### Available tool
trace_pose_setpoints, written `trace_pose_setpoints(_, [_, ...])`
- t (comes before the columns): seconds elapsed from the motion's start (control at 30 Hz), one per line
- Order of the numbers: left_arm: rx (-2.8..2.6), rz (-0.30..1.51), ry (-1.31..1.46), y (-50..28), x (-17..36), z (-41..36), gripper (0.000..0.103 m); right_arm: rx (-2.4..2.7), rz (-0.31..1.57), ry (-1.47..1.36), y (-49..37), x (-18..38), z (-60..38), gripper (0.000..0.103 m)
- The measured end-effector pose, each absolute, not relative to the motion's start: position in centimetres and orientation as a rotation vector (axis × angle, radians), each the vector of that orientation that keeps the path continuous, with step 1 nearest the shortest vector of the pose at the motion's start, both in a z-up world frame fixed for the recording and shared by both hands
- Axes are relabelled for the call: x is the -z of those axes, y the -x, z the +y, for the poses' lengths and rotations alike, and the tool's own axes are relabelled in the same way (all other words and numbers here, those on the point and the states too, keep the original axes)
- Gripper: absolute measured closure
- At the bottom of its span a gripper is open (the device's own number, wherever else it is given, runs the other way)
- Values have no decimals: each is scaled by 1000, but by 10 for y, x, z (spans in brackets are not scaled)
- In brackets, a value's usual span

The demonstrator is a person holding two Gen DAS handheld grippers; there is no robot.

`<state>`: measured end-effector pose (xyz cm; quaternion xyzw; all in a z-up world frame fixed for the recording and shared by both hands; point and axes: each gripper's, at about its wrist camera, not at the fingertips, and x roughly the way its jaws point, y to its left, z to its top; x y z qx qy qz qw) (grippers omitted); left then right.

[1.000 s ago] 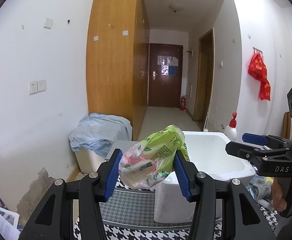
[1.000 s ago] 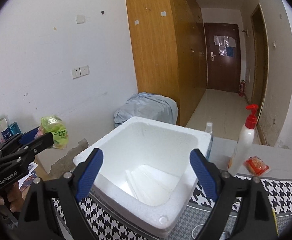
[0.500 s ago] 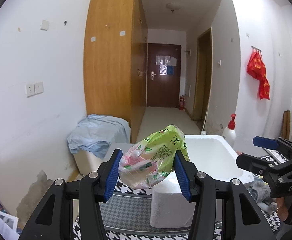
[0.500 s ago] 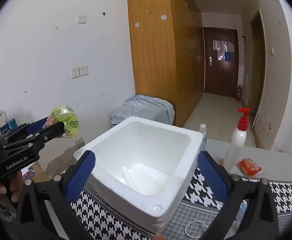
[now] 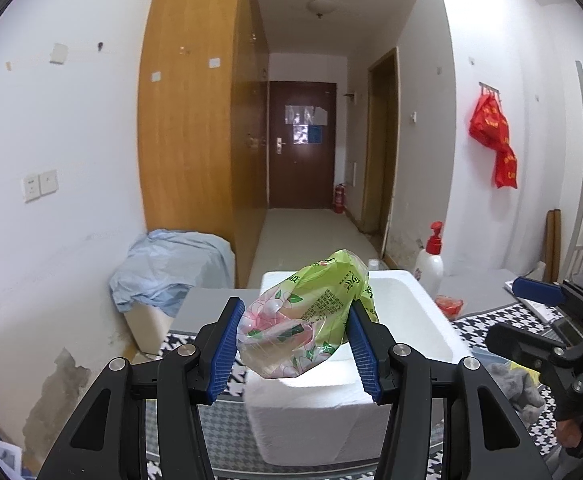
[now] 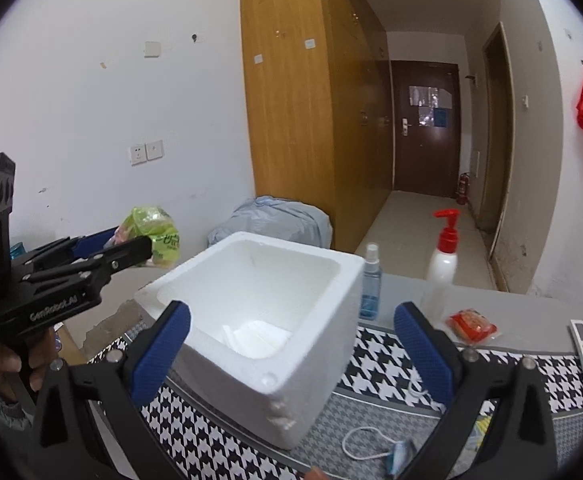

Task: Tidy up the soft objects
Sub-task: 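Lower the wipes packet into the foam box and open the left gripper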

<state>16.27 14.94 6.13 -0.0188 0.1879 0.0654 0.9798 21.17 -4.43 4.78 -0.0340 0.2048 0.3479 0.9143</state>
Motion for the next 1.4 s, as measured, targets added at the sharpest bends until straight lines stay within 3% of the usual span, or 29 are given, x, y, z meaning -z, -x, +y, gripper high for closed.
trace_pose_setpoints(1.23, [-18, 465, -12, -216, -55, 116, 50, -564, 415, 36, -193, -32, -112, 0])
trace_pose_setpoints(1.4, [-19, 486, -19, -225, -51, 112, 43, -540, 422, 41, -193, -28, -118, 0])
